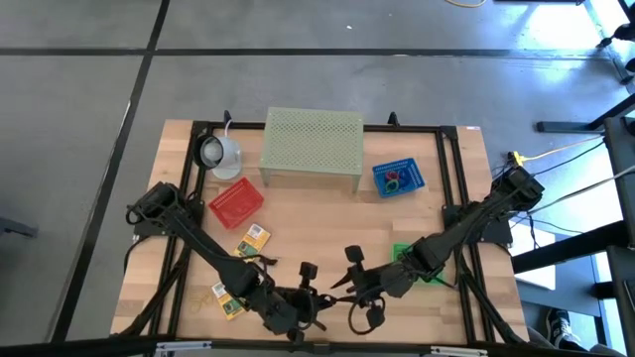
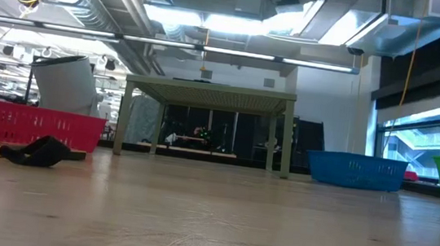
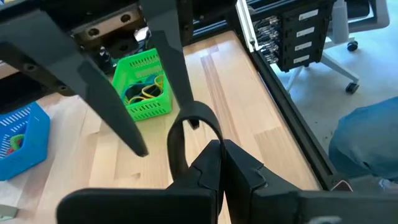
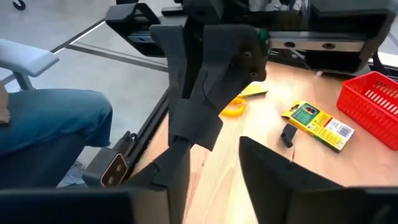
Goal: Pick & Place Office Desk Supplies
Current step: Put the black rubber band into the green bin
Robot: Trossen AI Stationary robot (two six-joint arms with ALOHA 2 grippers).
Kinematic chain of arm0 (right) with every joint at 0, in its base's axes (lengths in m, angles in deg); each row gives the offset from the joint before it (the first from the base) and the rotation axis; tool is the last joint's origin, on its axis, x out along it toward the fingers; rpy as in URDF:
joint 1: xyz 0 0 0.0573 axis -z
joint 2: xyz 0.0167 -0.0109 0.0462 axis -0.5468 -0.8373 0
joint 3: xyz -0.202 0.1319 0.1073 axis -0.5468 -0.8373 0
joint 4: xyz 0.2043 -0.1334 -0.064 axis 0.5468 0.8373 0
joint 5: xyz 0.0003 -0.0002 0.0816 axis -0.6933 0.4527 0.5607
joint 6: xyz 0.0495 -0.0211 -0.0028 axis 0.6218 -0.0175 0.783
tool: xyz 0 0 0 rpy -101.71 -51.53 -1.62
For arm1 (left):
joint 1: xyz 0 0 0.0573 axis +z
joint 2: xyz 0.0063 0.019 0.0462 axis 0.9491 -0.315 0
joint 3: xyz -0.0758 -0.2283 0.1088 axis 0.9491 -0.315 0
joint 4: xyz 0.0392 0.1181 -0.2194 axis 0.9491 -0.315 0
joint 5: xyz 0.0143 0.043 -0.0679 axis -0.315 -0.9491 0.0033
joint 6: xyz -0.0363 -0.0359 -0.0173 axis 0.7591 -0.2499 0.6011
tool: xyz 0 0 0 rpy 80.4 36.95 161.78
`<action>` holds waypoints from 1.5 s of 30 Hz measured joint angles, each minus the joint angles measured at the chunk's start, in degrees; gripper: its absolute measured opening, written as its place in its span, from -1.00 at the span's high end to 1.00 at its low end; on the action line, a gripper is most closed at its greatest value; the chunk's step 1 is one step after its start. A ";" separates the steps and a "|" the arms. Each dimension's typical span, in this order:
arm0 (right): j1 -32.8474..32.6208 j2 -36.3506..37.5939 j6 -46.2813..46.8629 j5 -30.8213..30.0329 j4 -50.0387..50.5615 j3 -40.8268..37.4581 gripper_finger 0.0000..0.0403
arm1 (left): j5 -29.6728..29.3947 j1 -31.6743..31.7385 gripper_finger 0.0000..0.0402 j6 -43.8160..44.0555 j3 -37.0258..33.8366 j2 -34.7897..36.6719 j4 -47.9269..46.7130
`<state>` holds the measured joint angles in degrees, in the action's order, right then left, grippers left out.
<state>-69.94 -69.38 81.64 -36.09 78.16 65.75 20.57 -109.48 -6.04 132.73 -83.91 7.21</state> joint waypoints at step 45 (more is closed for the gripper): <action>1.49 0.02 4.46 -3.85 -2.32 0.00 0.93 | -11.17 0.79 0.98 -0.09 -0.09 -0.07 -0.82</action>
<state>-68.46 -69.36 86.09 -39.93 75.84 65.75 9.40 -108.70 -6.13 132.64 -83.98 6.39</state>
